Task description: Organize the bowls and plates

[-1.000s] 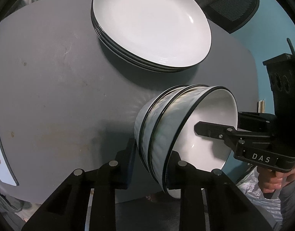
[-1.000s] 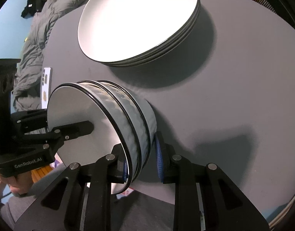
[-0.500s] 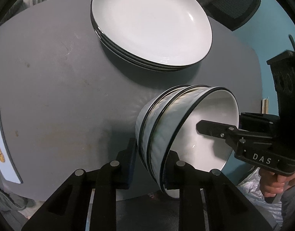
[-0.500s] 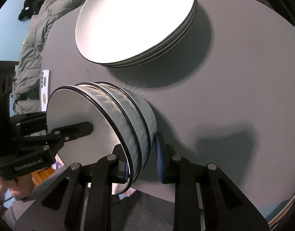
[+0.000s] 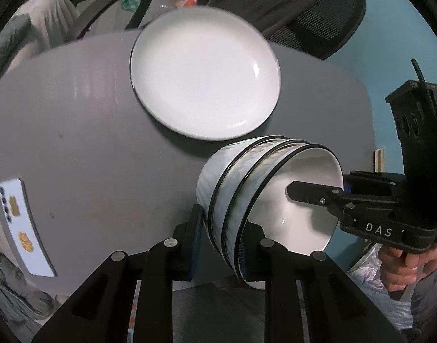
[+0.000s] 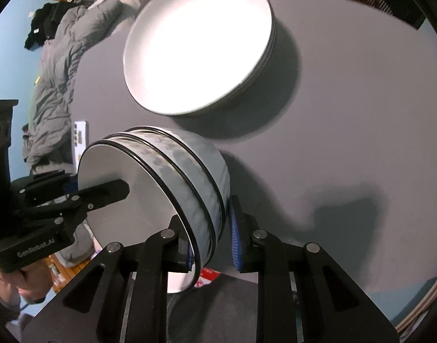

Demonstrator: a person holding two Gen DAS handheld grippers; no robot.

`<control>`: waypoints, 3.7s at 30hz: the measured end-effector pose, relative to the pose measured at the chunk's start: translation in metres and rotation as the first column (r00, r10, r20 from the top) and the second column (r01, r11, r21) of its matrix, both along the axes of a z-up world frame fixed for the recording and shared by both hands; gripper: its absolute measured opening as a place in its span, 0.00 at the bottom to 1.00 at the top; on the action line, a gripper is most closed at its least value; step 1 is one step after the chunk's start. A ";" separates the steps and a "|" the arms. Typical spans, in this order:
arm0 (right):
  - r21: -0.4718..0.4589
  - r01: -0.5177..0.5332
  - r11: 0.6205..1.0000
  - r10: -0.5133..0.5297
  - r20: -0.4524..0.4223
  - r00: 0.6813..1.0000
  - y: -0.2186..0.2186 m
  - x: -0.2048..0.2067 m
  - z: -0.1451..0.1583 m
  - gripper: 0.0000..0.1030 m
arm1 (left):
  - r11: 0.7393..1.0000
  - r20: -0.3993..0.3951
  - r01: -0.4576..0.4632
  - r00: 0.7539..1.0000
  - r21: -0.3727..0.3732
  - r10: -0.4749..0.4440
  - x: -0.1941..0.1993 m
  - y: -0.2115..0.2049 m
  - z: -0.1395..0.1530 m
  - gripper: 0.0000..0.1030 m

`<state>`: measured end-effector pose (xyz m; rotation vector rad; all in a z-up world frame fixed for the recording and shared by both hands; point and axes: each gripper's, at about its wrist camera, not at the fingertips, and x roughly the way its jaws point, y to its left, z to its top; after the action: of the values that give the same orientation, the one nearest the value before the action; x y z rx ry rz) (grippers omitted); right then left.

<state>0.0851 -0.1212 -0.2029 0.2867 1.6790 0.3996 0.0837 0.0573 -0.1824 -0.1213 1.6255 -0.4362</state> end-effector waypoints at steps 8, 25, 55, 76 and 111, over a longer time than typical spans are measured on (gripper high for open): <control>-0.002 0.007 1.000 -0.007 0.050 0.999 0.000 0.034 0.029 0.20 | 1.000 0.063 0.000 0.998 0.000 0.000 0.041 0.004 0.027 0.20; -0.028 -0.013 1.000 0.013 -0.003 1.000 0.014 0.116 -0.010 0.16 | 0.998 0.116 -0.035 0.993 0.058 0.028 0.139 0.004 -0.003 0.18; -0.295 0.078 0.952 0.053 0.412 0.909 0.021 0.085 0.142 0.67 | 0.988 0.408 -0.132 0.909 0.086 0.086 0.074 0.040 0.131 0.75; -0.230 0.310 0.923 -0.110 0.614 0.781 0.021 0.001 0.242 0.70 | 0.993 0.555 -0.042 0.831 0.108 -0.025 0.004 0.034 0.224 0.84; -0.221 0.323 0.920 -0.127 0.612 0.781 0.019 -0.017 0.249 0.70 | 0.996 0.530 -0.045 0.848 0.079 -0.004 -0.005 0.029 0.229 0.84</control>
<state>0.0686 -0.1024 0.0463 0.1046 1.0480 0.0153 0.0789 0.0864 0.0467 0.0496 1.0903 -0.3411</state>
